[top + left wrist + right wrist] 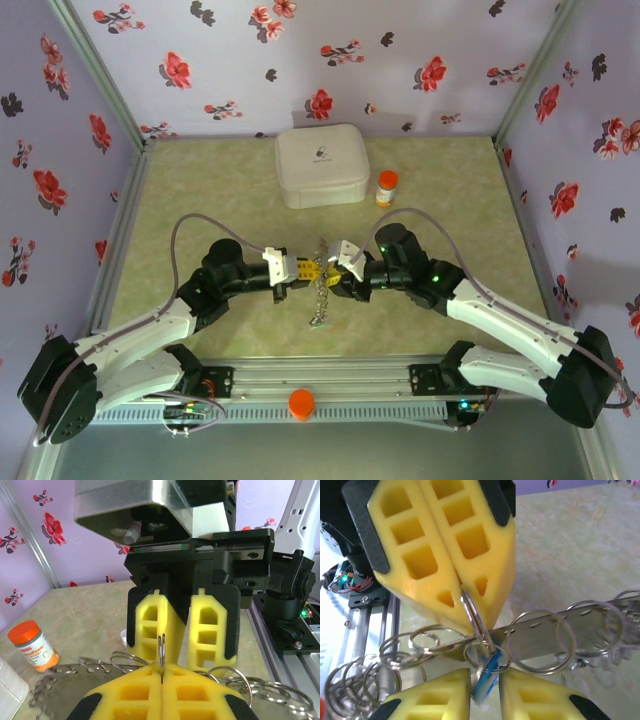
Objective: Put the keys on the keyring
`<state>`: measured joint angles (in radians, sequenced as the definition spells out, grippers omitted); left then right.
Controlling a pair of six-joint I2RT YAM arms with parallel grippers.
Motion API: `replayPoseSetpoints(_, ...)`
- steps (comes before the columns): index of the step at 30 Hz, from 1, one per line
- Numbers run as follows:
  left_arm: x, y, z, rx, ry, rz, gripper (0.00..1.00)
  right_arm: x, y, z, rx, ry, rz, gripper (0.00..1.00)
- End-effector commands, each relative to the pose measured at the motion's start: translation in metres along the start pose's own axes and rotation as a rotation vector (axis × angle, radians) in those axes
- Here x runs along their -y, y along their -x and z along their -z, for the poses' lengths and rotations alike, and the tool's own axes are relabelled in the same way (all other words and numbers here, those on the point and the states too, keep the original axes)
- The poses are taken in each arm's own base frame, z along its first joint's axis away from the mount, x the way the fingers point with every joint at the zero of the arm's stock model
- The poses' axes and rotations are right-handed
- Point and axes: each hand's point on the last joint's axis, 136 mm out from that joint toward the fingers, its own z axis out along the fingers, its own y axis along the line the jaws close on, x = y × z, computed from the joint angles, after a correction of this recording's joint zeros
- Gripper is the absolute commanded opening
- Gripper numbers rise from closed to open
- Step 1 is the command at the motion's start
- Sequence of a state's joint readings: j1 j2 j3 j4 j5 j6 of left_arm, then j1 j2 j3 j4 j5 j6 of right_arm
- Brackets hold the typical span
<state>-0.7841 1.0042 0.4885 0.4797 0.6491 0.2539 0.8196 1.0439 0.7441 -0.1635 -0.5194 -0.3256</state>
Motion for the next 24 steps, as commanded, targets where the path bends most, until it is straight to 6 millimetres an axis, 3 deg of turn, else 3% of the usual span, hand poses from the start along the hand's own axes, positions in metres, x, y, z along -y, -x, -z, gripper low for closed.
replayPoseSetpoints(1,-0.004,0.022,0.004,0.076,0.011,-0.04,0.0,0.007,0.015,0.0,0.066,-0.035,0.011,0.17)
replayPoseSetpoints(7,-0.005,0.021,0.005,0.073,0.016,-0.041,0.0,0.006,0.023,0.008,0.089,-0.051,0.029,0.0)
replayPoseSetpoints(14,-0.004,0.016,0.003,0.035,0.003,-0.047,0.0,0.004,0.039,0.023,0.115,-0.067,0.053,0.0)
replayPoseSetpoints(24,-0.009,-0.003,0.004,-0.054,0.039,-0.051,0.0,0.01,0.04,0.035,0.086,-0.134,0.083,0.0)
